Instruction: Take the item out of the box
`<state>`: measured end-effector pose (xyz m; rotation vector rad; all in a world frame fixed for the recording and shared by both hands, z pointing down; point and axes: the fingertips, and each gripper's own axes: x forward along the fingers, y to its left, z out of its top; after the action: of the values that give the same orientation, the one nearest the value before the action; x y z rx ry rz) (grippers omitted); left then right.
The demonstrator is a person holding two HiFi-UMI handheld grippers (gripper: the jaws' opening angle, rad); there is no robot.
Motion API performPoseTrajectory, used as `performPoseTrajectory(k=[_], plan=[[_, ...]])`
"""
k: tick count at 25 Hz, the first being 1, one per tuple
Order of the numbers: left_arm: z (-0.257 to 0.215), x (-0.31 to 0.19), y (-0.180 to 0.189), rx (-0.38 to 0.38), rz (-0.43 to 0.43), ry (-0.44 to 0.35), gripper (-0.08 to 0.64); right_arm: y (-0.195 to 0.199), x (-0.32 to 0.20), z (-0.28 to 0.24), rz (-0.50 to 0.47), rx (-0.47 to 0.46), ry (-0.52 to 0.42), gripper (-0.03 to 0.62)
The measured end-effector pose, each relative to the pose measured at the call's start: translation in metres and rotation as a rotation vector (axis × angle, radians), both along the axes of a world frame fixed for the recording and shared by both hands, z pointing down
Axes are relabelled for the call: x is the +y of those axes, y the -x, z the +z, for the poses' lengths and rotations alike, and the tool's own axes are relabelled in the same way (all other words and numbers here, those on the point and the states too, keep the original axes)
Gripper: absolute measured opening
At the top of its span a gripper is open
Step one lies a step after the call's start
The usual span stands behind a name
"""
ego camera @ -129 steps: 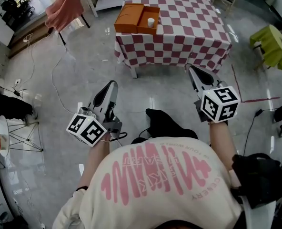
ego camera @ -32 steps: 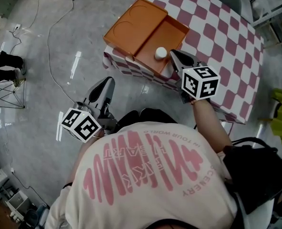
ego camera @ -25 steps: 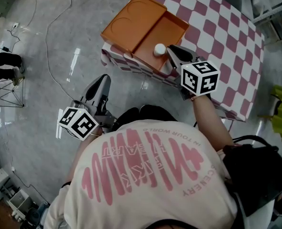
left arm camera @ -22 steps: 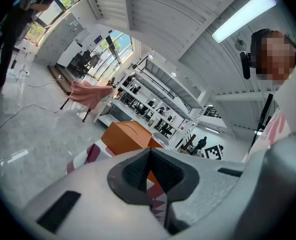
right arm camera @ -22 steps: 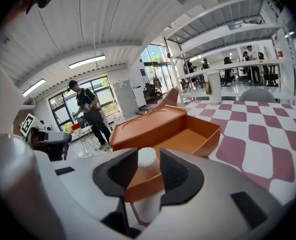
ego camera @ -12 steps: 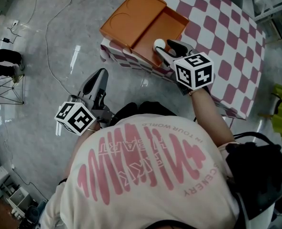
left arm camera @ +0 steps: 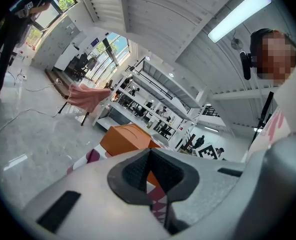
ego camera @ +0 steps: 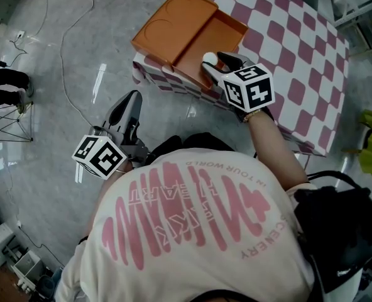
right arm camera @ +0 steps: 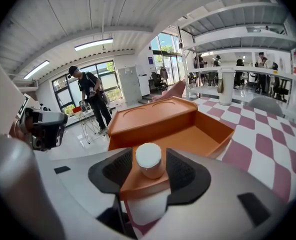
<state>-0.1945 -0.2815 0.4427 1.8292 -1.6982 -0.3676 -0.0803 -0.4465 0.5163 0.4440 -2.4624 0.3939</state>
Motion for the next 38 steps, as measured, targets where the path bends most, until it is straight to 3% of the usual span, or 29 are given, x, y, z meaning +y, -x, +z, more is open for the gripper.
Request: performPoseTrajectory(k=[6, 38], plan=[[0.001, -0.002, 0.003, 0.000, 0.003, -0.006, 0.008, 0.000, -0.001, 0.003, -0.002, 0.019, -0.019, 0.155], [0.008, -0.010, -0.002, 0.040, 0.031, -0.017, 0.008, 0.005, 0.002, 0.010, -0.027, 0.123, -0.015, 0.141]])
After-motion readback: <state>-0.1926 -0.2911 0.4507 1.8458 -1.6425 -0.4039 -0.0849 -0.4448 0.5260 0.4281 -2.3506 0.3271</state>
